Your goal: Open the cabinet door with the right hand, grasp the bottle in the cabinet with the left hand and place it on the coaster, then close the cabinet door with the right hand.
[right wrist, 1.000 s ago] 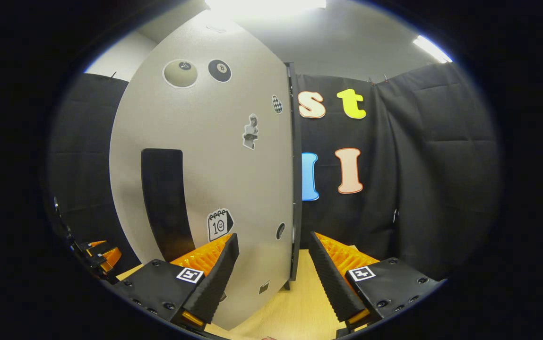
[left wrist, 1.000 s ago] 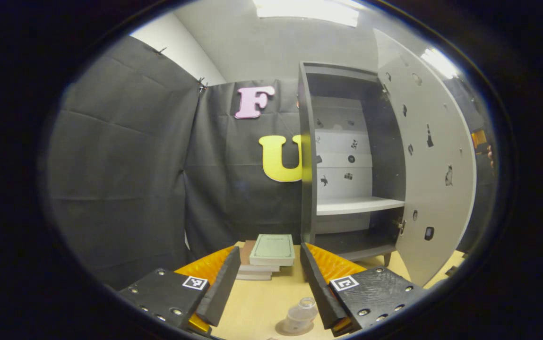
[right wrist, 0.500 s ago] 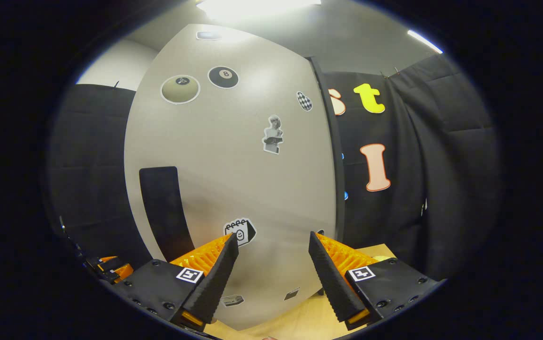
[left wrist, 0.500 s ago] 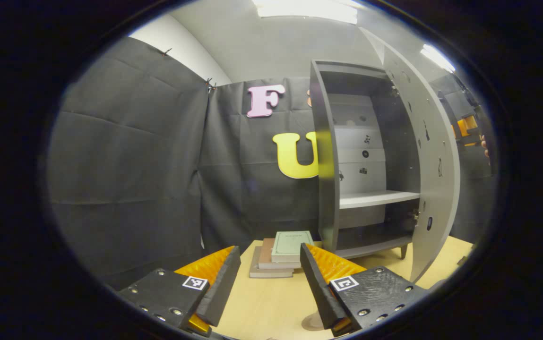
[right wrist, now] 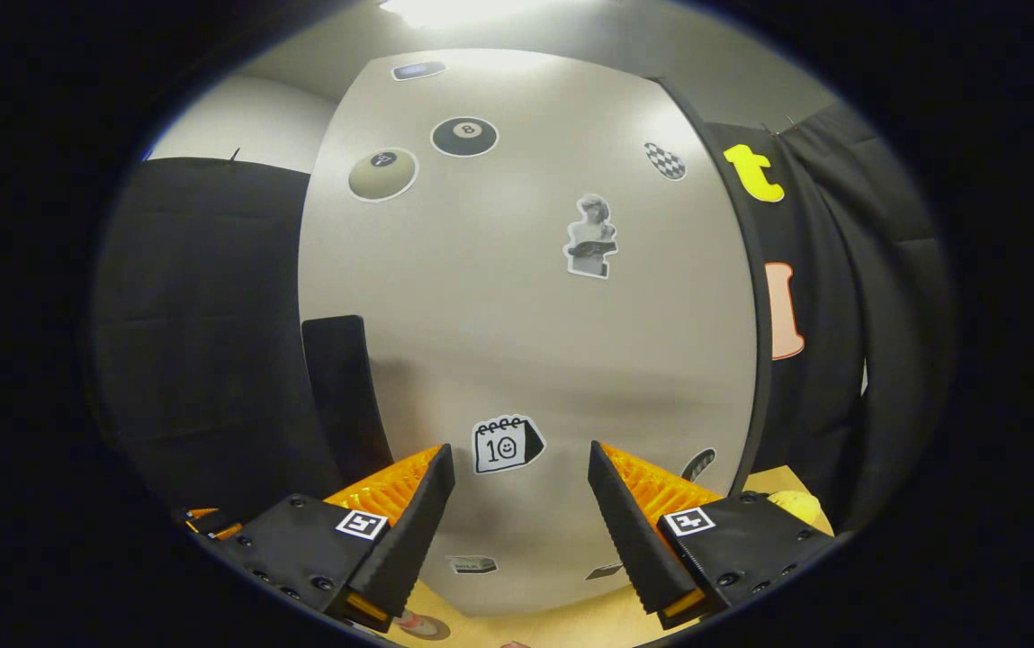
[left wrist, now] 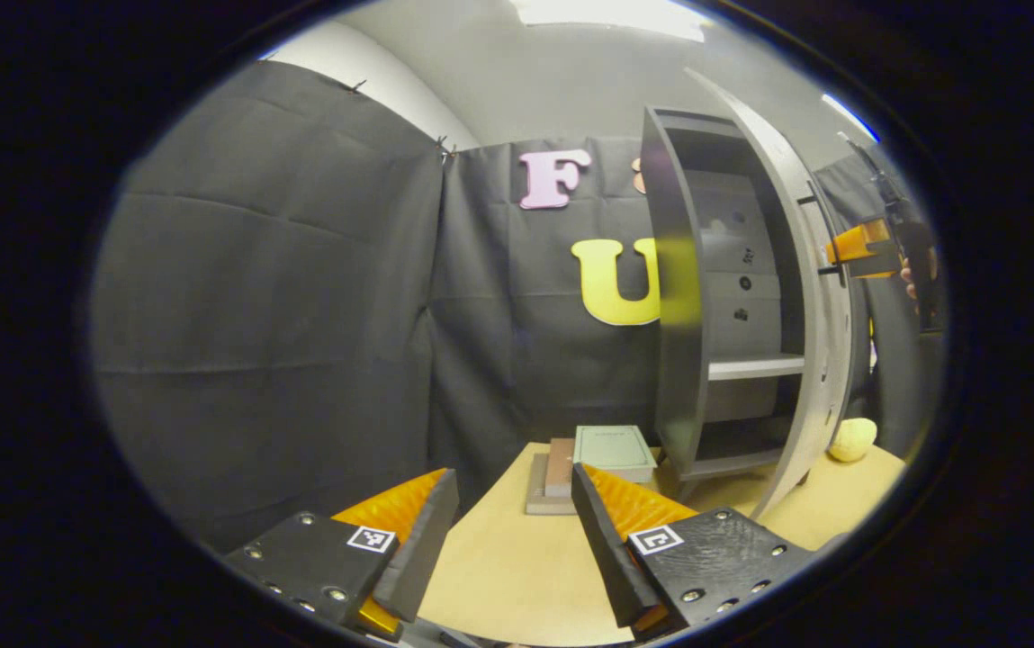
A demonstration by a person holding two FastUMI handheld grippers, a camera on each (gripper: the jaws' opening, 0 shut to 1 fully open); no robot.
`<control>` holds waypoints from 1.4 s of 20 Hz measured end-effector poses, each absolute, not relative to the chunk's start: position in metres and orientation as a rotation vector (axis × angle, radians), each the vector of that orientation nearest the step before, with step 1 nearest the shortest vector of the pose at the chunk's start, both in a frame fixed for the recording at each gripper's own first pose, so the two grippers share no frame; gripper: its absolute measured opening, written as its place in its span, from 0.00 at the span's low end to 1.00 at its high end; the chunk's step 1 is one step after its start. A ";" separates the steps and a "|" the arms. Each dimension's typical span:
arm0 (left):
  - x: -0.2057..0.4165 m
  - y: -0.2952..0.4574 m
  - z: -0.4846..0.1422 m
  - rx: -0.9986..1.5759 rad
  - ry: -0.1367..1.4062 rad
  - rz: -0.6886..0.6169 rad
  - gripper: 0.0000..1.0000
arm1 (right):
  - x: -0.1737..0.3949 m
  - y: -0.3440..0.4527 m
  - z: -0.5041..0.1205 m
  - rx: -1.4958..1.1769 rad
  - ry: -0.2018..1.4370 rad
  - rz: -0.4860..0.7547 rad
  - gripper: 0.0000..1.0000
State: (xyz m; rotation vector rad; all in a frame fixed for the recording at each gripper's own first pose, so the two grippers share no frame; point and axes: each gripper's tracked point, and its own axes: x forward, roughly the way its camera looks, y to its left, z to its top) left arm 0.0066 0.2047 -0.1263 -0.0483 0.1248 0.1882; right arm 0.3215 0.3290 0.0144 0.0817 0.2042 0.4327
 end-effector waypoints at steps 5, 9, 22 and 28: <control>-0.011 0.235 -0.124 -0.056 0.121 0.251 0.79 | 0.333 0.344 0.013 0.067 0.202 0.417 0.96; -0.021 0.243 -0.124 -0.064 0.123 0.271 0.76 | 0.334 0.348 0.015 0.060 0.177 0.391 0.96; -0.035 0.215 -0.098 -0.059 0.104 0.258 0.79 | 0.322 0.341 0.018 0.041 0.140 0.368 0.90; -0.018 0.152 -0.069 -0.060 0.061 0.212 0.76 | 0.263 0.276 0.036 -0.060 0.075 0.366 0.99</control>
